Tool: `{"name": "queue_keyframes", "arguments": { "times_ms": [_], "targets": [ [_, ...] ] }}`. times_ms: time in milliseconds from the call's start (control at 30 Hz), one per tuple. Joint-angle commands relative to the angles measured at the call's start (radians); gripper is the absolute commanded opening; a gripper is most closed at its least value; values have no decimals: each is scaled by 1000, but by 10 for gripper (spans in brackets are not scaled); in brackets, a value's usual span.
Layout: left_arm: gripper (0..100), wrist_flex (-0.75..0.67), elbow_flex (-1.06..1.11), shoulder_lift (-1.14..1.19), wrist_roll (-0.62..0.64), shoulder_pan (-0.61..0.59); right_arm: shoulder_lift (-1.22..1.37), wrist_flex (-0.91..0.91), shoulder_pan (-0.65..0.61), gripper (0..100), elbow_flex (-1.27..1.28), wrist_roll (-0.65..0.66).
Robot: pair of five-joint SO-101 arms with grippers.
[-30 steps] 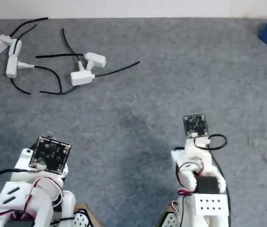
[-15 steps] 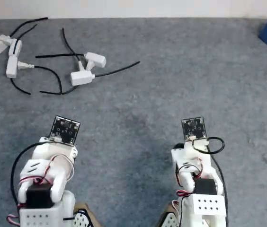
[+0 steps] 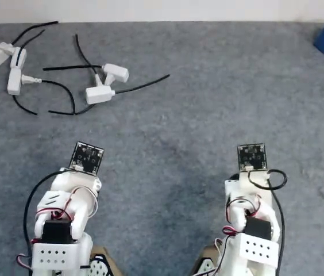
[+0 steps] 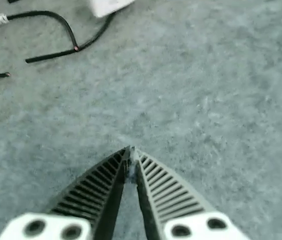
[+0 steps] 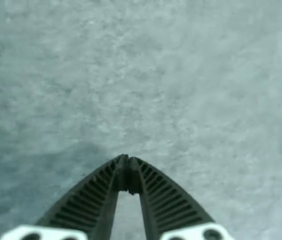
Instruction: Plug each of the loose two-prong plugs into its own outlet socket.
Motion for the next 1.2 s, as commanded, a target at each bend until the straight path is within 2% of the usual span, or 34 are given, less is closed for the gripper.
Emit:
{"name": "queue_keyframes", "arguments": {
  "times_ms": [0,333,567,1167],
  "targets": [
    [6,38,18,1,8,16,-8,12,-22,5,140,-114],
    [6,155,18,-2,3,16,-8,15,-70,5,140,-124],
    [6,318,16,-8,3,16,-8,15,-70,5,140,-124],
    [6,315,16,-8,3,16,-8,15,-70,5,140,-124]
  ]
}}
